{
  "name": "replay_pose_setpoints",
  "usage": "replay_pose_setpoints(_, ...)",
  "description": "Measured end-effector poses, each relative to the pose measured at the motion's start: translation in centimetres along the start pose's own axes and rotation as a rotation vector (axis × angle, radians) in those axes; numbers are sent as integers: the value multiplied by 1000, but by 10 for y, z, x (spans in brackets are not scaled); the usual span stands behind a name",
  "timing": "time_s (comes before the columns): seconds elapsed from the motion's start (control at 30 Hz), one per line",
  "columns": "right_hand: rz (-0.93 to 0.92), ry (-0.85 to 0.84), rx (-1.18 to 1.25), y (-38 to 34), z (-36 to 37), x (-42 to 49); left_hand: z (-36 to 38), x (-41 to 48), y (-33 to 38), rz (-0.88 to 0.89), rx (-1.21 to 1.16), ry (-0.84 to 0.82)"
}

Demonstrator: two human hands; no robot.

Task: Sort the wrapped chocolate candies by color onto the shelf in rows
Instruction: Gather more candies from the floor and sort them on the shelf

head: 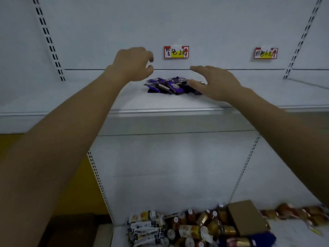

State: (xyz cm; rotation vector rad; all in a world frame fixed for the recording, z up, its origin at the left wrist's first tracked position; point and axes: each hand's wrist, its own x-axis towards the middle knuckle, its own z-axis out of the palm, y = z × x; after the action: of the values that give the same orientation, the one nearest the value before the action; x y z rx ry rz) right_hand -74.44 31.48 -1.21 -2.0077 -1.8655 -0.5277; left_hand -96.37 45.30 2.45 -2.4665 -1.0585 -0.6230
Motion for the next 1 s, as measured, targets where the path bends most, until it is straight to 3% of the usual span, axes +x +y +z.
replay_pose_setpoints(0.2,58,180,68,-36,4,-134,-18,-147,20,-39,-342,308)
replay_pose_setpoints(0.33,192,238,154,-63,31,-248,17,-248,50,-50,-530,318)
replay_pose_setpoints(0.5,397,110,164,-83,79,-392,82,-362,100,-81,-629,2)
replay_pose_setpoints(0.63,567,-24,205,-98,113,-495,123,-423,146,-4,-643,-437)
replay_pose_setpoints(0.73,809,-387,238,-101,123,-558,143,-447,186,84,-613,-703)
replay_pose_setpoints(0.83,890,-695,235,-93,122,-611,163,-450,229,159,-582,-861)
replay_pose_setpoints(1.0,1083,-747,243,-48,98,-679,184,-423,325,343,-619,-1073)
